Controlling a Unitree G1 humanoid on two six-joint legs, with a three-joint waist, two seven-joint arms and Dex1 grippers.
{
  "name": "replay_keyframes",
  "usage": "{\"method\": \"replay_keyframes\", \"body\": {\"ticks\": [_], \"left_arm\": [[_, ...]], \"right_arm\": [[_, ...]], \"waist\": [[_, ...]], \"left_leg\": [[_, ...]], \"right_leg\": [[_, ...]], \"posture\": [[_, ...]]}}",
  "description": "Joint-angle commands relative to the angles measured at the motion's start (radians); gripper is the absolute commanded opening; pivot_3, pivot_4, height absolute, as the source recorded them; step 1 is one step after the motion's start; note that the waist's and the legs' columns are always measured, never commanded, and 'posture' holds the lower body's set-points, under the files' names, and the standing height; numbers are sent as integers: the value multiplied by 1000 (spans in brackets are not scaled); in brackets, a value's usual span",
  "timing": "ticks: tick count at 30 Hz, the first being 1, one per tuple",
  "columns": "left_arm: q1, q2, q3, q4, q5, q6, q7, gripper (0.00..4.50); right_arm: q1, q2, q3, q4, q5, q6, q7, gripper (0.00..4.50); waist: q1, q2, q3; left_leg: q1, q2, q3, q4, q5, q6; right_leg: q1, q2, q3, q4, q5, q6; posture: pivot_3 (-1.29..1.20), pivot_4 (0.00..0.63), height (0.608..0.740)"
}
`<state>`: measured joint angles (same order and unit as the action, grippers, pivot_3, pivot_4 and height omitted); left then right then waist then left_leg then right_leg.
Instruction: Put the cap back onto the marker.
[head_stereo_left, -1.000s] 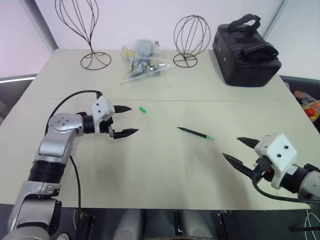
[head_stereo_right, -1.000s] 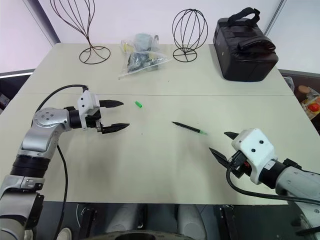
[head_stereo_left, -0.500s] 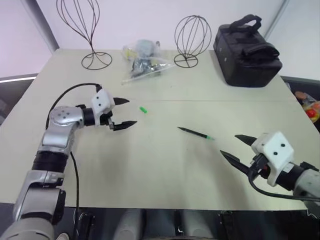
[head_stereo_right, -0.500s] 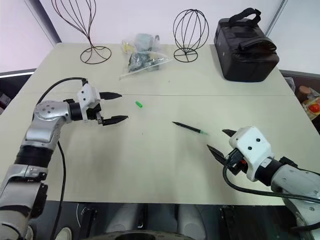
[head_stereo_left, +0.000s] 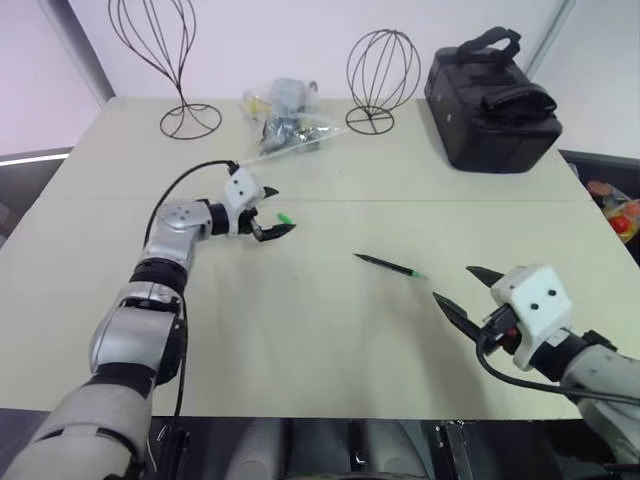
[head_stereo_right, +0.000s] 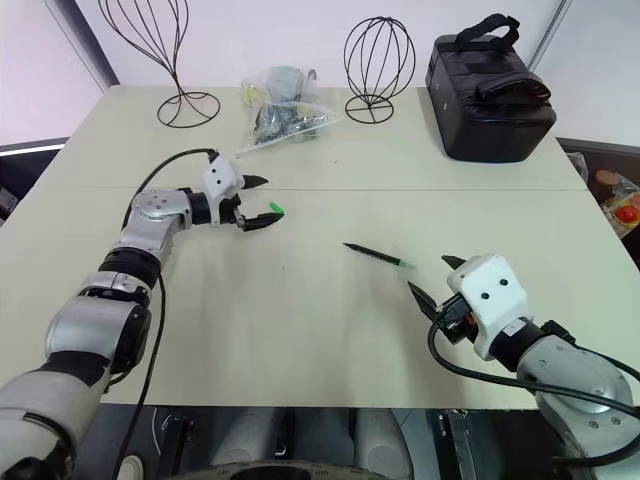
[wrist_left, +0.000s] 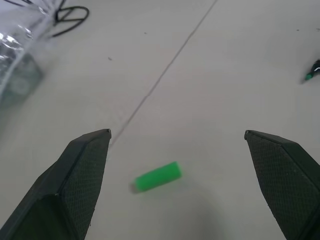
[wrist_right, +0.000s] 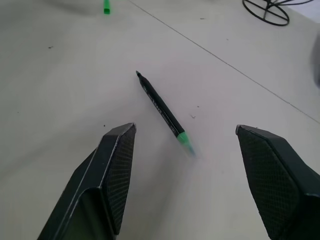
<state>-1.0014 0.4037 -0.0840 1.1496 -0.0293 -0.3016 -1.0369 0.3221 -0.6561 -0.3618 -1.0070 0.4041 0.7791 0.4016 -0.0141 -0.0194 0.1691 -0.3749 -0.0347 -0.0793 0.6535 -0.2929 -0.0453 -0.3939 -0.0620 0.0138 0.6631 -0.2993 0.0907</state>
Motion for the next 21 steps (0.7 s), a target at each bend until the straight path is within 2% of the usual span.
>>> {"method": "replay_keyframes", "body": {"ticks": [1,10,21], "left_arm": [[-45,-6,24,41,9,-2,26,4500],[-41,-28,17,94,48,-18,109,4500],[-3,-64,38,109,46,27,140,4500]], "right_arm": [[17,9,4,-40,-15,-52,-47,3247],[98,4,40,-40,-11,-140,-137,3247],[123,-38,14,-40,24,-161,-168,3247]], "waist": [[2,0,0],[1,0,0],[1,0,0]], "left_leg": [[0,0,0,0,0,0],[0,-1,0,1,0,0],[0,-1,0,1,0,0]], "right_leg": [[0,0,0,0,0,0],[0,0,0,1,0,0],[0,0,0,2,0,0]], "posture": [[0,150,740],[0,150,740],[0,150,740]]}}
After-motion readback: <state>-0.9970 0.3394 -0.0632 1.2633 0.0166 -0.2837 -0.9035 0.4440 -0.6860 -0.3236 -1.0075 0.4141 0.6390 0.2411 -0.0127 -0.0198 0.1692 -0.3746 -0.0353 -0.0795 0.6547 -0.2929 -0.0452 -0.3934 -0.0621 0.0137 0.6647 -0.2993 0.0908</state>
